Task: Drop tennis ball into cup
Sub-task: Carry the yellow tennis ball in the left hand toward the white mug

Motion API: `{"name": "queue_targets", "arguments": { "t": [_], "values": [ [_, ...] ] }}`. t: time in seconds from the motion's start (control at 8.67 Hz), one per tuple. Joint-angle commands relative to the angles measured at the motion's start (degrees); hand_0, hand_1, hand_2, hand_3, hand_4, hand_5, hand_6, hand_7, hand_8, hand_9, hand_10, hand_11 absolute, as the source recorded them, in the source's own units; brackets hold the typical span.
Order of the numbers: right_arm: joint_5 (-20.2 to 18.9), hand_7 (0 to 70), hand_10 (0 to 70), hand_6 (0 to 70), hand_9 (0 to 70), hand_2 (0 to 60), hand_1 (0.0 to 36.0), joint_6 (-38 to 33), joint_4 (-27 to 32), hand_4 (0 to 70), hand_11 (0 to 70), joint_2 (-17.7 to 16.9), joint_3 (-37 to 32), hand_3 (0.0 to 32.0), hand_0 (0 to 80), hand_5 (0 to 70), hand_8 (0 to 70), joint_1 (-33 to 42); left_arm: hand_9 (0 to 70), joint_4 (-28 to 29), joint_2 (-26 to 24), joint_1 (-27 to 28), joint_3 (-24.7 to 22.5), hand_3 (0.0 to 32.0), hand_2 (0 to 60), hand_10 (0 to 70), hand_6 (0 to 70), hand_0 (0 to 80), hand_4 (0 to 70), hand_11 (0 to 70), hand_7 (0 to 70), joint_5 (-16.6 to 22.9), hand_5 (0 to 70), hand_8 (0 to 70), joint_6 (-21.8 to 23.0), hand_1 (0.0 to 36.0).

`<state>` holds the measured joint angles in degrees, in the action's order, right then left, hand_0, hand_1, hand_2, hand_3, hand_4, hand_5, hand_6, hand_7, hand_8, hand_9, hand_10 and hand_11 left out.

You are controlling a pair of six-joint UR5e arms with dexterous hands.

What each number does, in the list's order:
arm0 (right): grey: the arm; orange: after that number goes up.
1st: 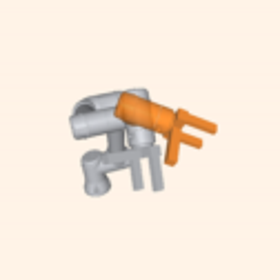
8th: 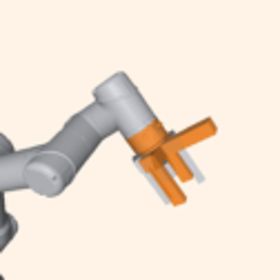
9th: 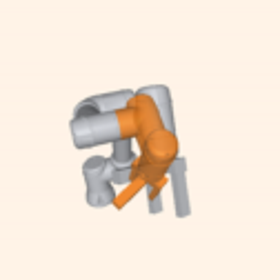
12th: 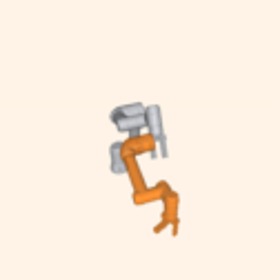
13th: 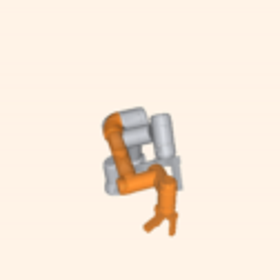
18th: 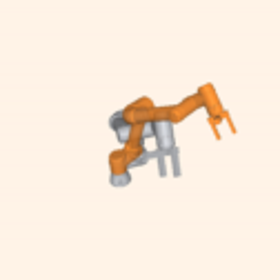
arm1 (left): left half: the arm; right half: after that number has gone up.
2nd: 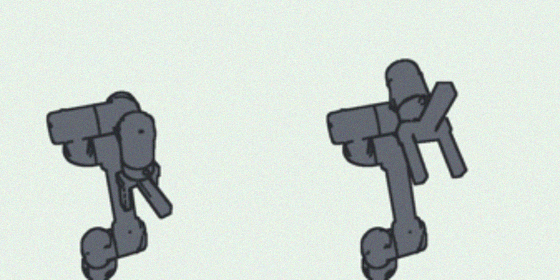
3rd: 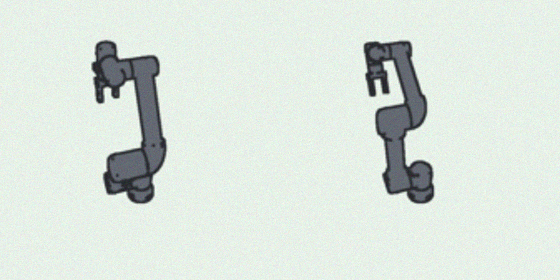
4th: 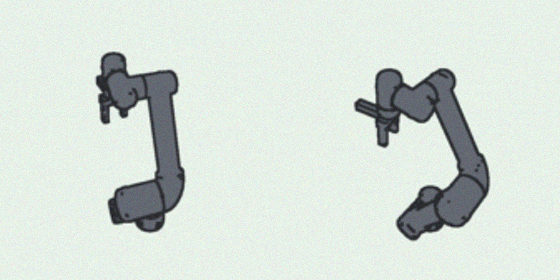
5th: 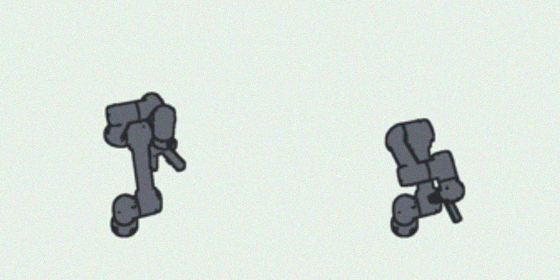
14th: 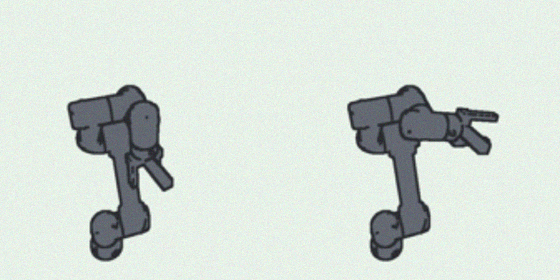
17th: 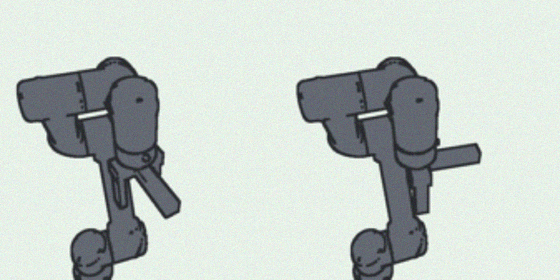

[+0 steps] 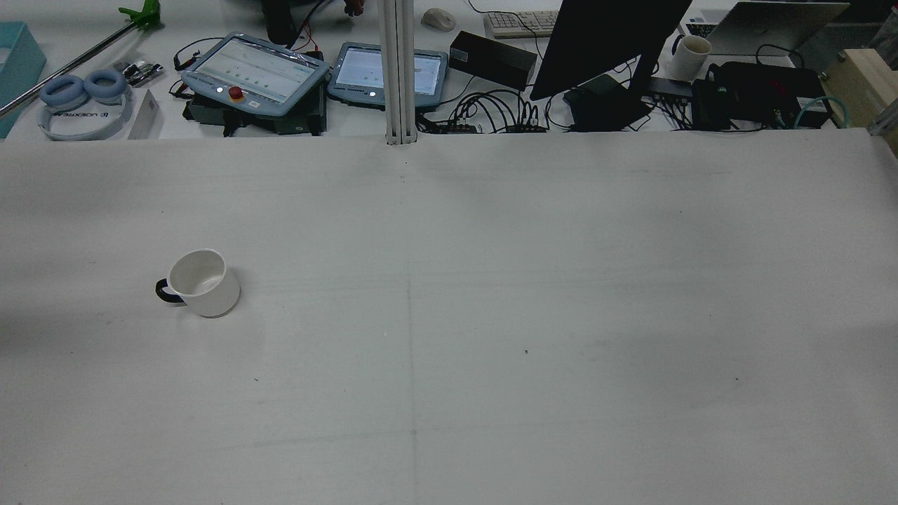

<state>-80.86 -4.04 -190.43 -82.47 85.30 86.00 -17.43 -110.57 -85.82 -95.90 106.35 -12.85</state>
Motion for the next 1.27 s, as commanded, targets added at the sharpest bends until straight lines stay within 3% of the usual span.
{"name": "queue_targets", "arguments": {
  "t": [0.0, 0.12, 0.23, 0.35, 0.58, 0.69, 0.81, 1.15],
  "values": [
    [0.0, 0.0, 0.0, 0.0, 0.0, 0.0, 0.0, 0.0, 0.1, 0.0, 0.0, -0.1, 0.0, 0.0, 0.0, 0.0, 0.0, 0.0, 63.2, 2.8, 0.2, 1.3, -1.6, 0.0, 4.3, 10.2, 69.2, 54.7, 39.4, 15.5, 70.0, 0.6, 15.8, 45.3, -0.3, 14.3],
    [0.0, 0.0, 0.0, 0.0, 0.0, 0.0, 0.0, 0.0, 0.0, 0.0, 0.0, 0.0, 0.0, 0.0, 0.0, 0.0, 0.0, 0.0, 62.8, 2.7, 0.2, 5.8, -4.0, 0.0, 6.4, 9.7, 70.0, 54.3, 39.8, 14.9, 70.0, 0.7, 16.4, 45.7, -0.2, 14.2],
    [0.0, 0.0, 0.0, 0.0, 0.0, 0.0, 0.0, -0.1, 0.0, 0.0, 0.0, 0.0, -0.2, 0.0, 0.0, 0.0, 0.0, 0.0, 62.5, 1.8, 0.4, 8.5, -4.6, 0.0, 8.6, 9.5, 64.4, 52.2, 39.4, 14.3, 70.0, 0.7, 14.3, 43.8, -0.7, 13.4],
    [0.0, 0.0, 0.0, 0.0, 0.0, 0.0, 0.0, -0.1, 0.0, 0.0, 0.0, 0.0, -0.2, 0.0, 0.0, 0.0, 0.0, 0.0, 61.9, 1.7, 0.4, 12.2, -4.7, 0.0, 16.2, 8.8, 70.0, 49.5, 39.1, 13.2, 70.0, 0.7, 15.8, 44.9, -1.7, 11.3],
    [0.0, 0.0, 0.0, 0.0, 0.0, 0.0, 0.0, -0.1, 0.1, 0.0, 0.0, 0.0, -0.2, 0.0, 0.0, 0.0, 0.0, 0.0, 60.6, 1.6, 2.0, 16.6, -4.8, 0.0, 14.4, 8.3, 60.5, 47.4, 37.0, 12.1, 70.0, 0.4, 11.2, 41.6, -4.6, 10.1],
    [0.0, 0.0, 0.0, 0.0, 0.0, 0.0, 0.0, -0.1, 0.0, 0.0, 0.0, 0.0, -0.3, 0.0, 0.0, 0.0, 0.0, 0.0, 60.7, 1.9, 2.5, 18.9, -4.9, 0.0, 15.1, 8.5, 65.7, 47.2, 36.3, 12.4, 70.0, 0.4, 12.6, 42.7, -5.3, 9.2],
    [0.0, 0.0, 0.0, 0.0, 0.0, 0.0, 0.0, -0.2, 0.1, 0.0, 0.0, 0.0, -0.3, 0.0, 0.0, 0.0, 0.0, 0.0, 60.7, 2.4, 3.3, 20.8, -4.8, 0.0, 12.2, 8.5, 50.2, 46.8, 35.7, 12.4, 70.0, 0.3, 9.3, 39.7, -6.3, 9.8],
    [0.0, 0.0, 0.0, 0.0, 0.0, 0.0, 0.0, -0.2, 0.1, 0.0, 0.0, 0.0, -0.4, 0.0, 0.0, 0.0, 0.0, 0.0, 61.1, 4.0, 5.4, 24.9, -4.6, 0.0, 14.6, 8.8, 66.6, 46.5, 35.8, 12.7, 70.0, 0.1, 13.2, 43.0, -9.3, 7.9]
  ]
}}
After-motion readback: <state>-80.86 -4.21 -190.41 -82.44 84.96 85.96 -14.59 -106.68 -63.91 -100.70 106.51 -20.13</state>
